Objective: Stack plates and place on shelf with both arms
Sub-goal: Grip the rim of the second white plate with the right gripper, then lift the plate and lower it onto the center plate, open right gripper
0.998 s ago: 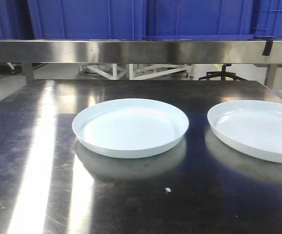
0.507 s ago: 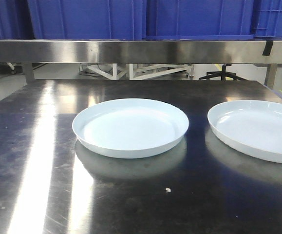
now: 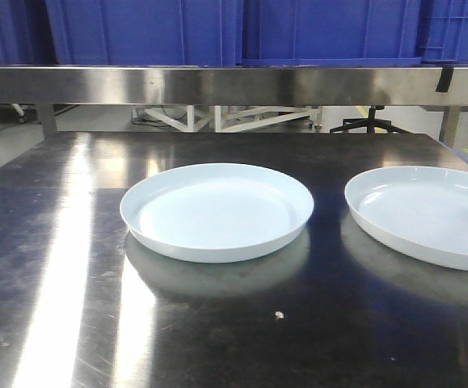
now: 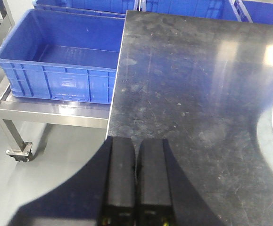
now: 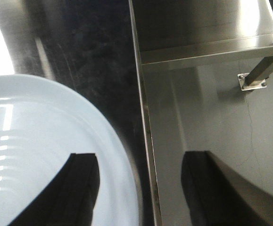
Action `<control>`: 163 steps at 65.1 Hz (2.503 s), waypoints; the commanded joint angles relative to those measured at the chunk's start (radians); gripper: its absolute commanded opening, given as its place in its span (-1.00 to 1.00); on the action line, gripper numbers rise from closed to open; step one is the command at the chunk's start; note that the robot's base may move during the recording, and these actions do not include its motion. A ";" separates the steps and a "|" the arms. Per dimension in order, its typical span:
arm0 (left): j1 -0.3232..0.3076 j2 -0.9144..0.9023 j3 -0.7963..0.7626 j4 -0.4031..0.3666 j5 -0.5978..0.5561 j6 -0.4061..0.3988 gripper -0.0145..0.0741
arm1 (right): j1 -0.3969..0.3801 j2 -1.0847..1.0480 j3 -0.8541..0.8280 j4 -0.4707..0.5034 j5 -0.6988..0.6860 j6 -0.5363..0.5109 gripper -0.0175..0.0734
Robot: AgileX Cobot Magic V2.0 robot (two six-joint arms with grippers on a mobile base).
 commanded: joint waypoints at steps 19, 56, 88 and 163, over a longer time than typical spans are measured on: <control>0.001 -0.003 -0.028 0.000 -0.086 -0.005 -0.49 | -0.014 0.025 -0.035 -0.013 -0.068 -0.001 0.47; 0.001 -0.003 -0.028 0.000 -0.086 -0.005 -0.49 | -0.015 0.052 -0.035 -0.013 -0.071 -0.001 -0.24; 0.001 -0.003 -0.028 0.000 -0.086 -0.005 -0.49 | 0.016 -0.085 -0.223 -0.016 0.079 -0.001 -0.50; 0.001 -0.003 -0.028 0.000 -0.086 -0.005 -0.49 | 0.547 0.238 -0.521 -0.015 0.170 -0.001 -0.11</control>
